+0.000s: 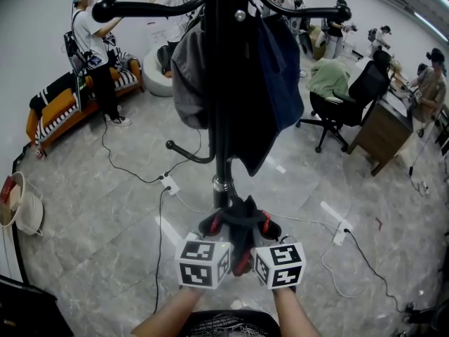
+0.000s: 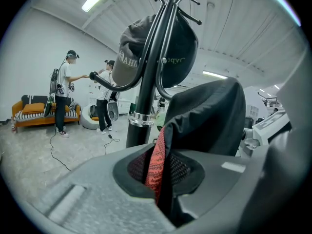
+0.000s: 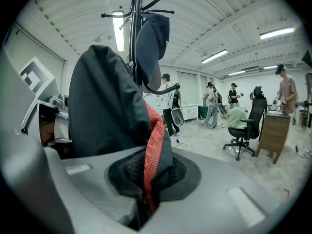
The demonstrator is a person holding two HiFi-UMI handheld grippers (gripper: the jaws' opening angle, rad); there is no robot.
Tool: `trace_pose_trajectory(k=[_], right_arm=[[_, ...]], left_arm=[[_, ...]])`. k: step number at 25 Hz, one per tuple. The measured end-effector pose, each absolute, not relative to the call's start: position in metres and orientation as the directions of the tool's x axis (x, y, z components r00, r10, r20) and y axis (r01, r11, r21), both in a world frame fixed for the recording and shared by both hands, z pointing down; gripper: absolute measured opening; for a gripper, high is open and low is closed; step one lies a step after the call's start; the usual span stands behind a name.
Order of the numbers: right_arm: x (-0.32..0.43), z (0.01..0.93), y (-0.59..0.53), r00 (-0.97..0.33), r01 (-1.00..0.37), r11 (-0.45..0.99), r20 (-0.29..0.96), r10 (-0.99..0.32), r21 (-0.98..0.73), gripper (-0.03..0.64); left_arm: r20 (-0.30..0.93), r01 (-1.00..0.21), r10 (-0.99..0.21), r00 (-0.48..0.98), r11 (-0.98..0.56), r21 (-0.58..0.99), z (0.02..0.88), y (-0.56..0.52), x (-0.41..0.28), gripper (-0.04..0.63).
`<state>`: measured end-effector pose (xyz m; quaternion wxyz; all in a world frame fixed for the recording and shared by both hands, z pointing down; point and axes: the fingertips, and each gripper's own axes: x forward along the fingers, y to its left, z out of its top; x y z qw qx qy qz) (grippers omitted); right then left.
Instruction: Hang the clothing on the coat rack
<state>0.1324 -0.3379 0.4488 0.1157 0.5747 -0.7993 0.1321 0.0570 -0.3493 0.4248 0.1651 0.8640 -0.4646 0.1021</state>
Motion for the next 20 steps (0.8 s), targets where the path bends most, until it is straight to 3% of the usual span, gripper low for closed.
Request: trace_pose_trajectory(k=[20], right_arm=[[0.129, 0.463, -0.316, -0.309, -0.950, 0.299, 0.373, -0.875, -0.084, 0.034]], left_arm=[[0.346, -0.817, -0.742, 0.574, -0.544, 0.191, 0.435, -0.332, 0.061, 0.026]])
